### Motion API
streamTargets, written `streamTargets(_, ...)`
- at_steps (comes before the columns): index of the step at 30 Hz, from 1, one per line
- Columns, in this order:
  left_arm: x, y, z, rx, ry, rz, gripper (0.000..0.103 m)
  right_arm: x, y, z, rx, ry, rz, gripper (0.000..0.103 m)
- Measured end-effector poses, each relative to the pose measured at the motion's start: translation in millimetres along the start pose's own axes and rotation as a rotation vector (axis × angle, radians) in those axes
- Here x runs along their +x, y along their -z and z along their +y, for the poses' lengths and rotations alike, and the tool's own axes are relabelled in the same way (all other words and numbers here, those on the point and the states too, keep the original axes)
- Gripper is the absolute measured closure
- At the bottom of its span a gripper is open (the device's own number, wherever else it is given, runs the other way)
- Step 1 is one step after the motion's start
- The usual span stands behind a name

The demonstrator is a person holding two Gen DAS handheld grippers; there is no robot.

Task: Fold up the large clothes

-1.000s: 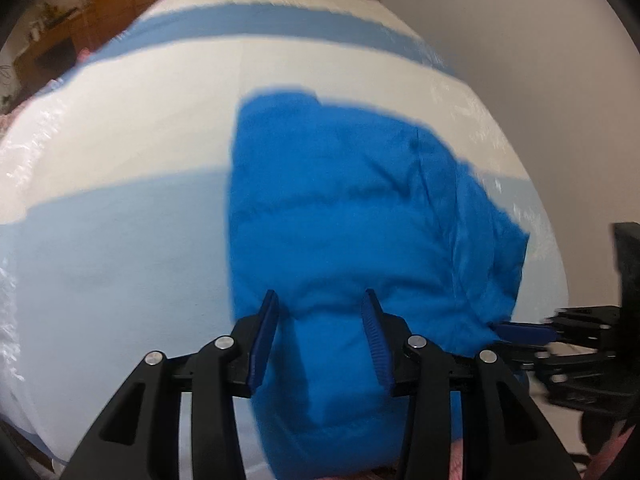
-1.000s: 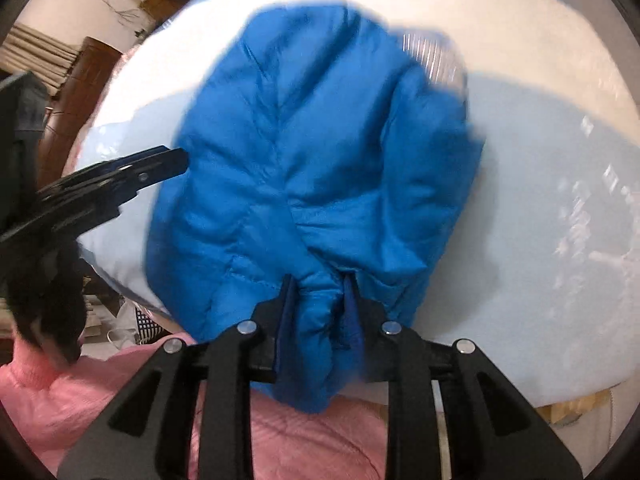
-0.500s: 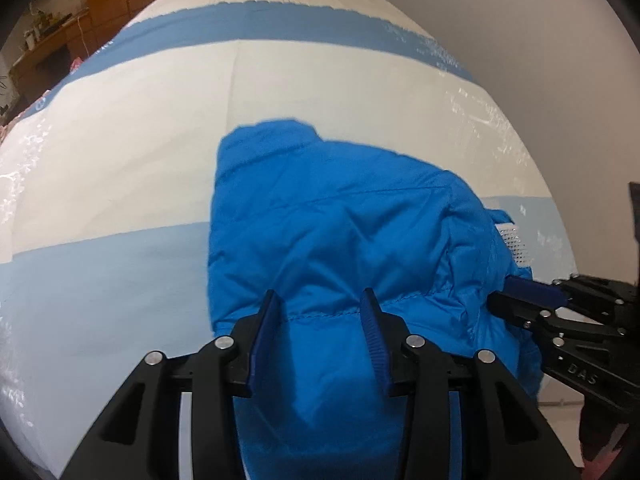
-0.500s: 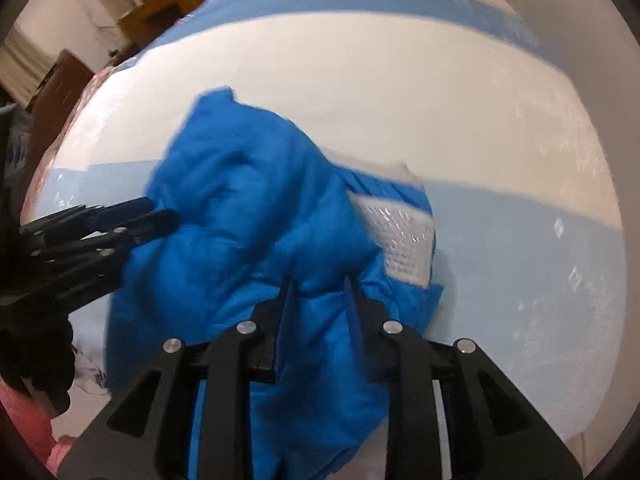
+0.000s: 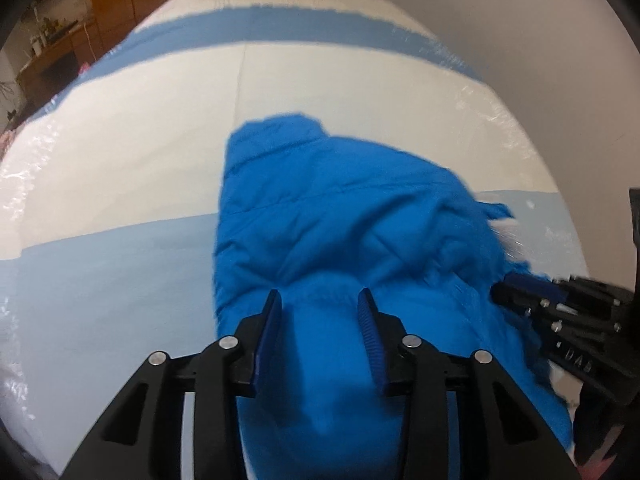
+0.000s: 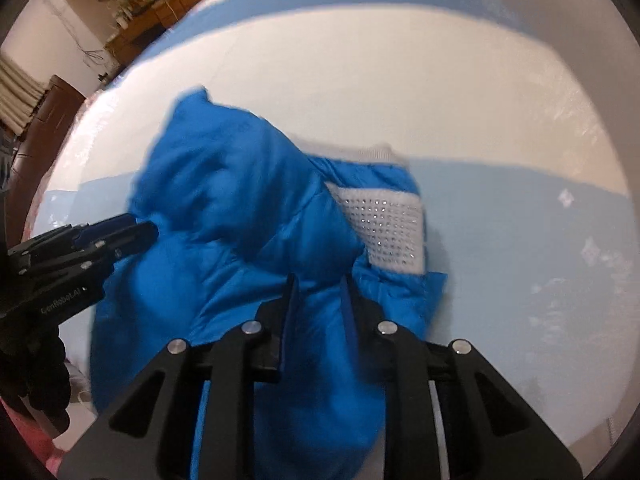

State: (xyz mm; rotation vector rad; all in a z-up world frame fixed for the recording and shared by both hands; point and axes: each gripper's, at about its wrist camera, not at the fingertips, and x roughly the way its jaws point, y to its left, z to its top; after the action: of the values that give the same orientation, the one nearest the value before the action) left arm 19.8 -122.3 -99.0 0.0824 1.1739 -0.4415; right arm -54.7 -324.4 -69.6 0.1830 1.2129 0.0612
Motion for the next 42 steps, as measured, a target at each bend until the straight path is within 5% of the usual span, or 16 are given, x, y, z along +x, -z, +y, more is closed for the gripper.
streamTargets(7,-13.5,40.9,-0.1,0.022,0.038,0.007,0.061,4.3,27.4,13.8,-0.022,0.015,0.046,0.083)
streamTargets(16,-5.5,41.5,2.0,-0.007,0.056,0.019,0.061,21.7,27.3,11.6,0.013,-0.008,0.055,0.084)
streamTargets(19,-21.8,36.2,20.0,-0.058,0.107,0.023,0.052,-5.8,26.5,2.6,0.071,-0.072,0.020,0.071)
streamTargets(21,-28.9,33.7,34.4,-0.084,0.120,0.009,0.037,-25.5,27.9,-7.6,0.105,-0.087,-0.021,0.046)
streamTargets(23,-32.4,34.6,49.7,-0.106,0.154,0.013,0.032,-33.2,30.7,-17.4,0.124,-0.086,-0.023,0.034)
streamTargets(27,-18.2,38.1,66.1,-0.168,0.259,0.068,0.027,-18.3,37.9,-34.6,0.185,-0.171,0.054,0.023)
streamTargets(34,19.2,41.7,57.8,-0.171,0.308,0.135,0.016,17.4,54.3,-47.0,0.250,-0.199,0.147,0.016)
streamTargets(40,36.7,36.7,41.4,-0.126,0.245,0.140,0.016,40.0,57.3,-43.0,0.262,-0.153,0.194,0.016)
streamTargets(42,36.9,36.0,33.3,-0.109,0.209,0.134,0.021,43.8,55.2,-38.4,0.254,-0.154,0.200,0.023)
